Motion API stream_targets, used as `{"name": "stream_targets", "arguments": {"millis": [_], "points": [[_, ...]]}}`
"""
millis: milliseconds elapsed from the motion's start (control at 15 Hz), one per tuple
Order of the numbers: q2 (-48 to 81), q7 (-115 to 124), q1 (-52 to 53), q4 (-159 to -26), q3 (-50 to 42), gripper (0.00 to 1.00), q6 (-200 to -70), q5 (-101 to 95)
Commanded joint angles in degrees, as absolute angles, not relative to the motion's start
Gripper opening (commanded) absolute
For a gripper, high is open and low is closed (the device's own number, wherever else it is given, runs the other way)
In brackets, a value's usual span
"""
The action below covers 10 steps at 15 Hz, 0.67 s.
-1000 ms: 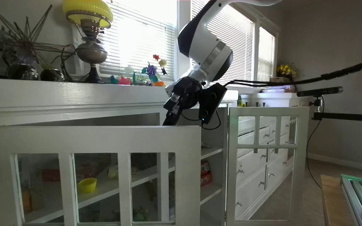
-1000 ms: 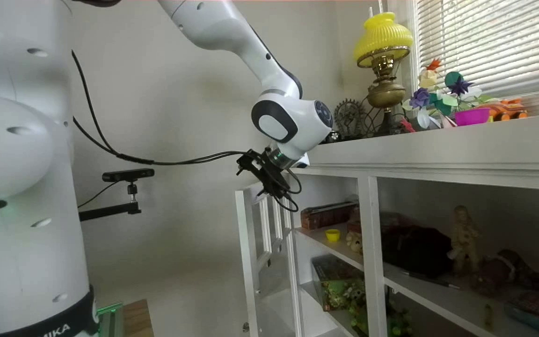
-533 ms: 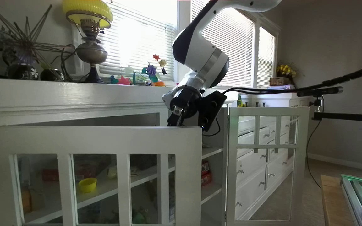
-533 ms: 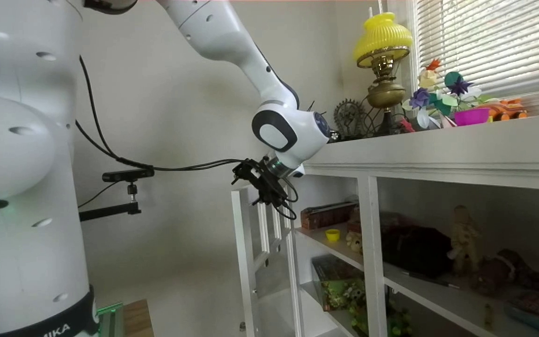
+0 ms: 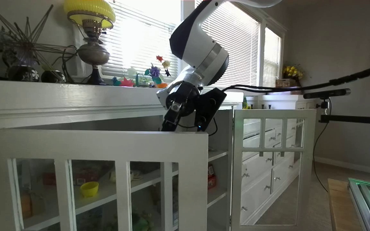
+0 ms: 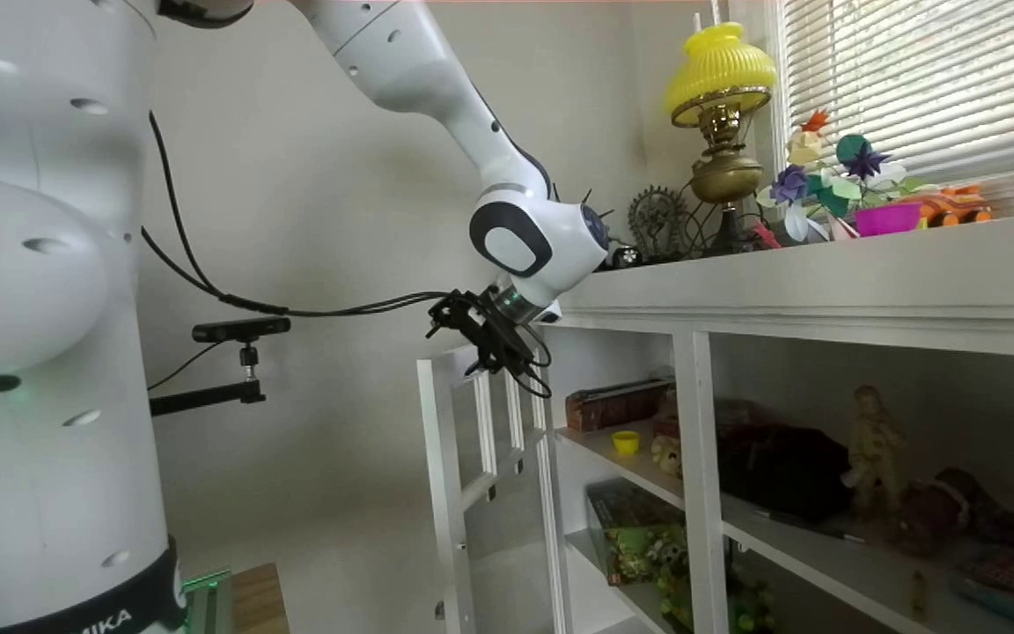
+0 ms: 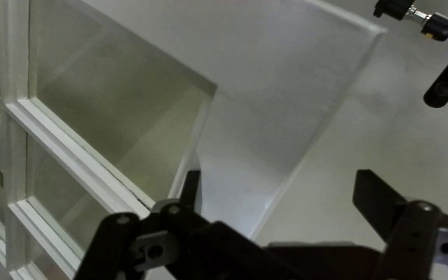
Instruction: Open the left cabinet door
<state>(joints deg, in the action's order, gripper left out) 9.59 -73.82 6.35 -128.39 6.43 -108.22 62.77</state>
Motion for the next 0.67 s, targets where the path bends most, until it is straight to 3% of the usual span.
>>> {"name": "stream_targets", "arguments": {"millis": [0,600], "points": [[11.8,-72.3,6.9,-125.0,7.3,1.00,-104.9,61.3],[19.3,-67.7,10.3,-116.1,10.3,1.00,-105.0,61.1]]}}
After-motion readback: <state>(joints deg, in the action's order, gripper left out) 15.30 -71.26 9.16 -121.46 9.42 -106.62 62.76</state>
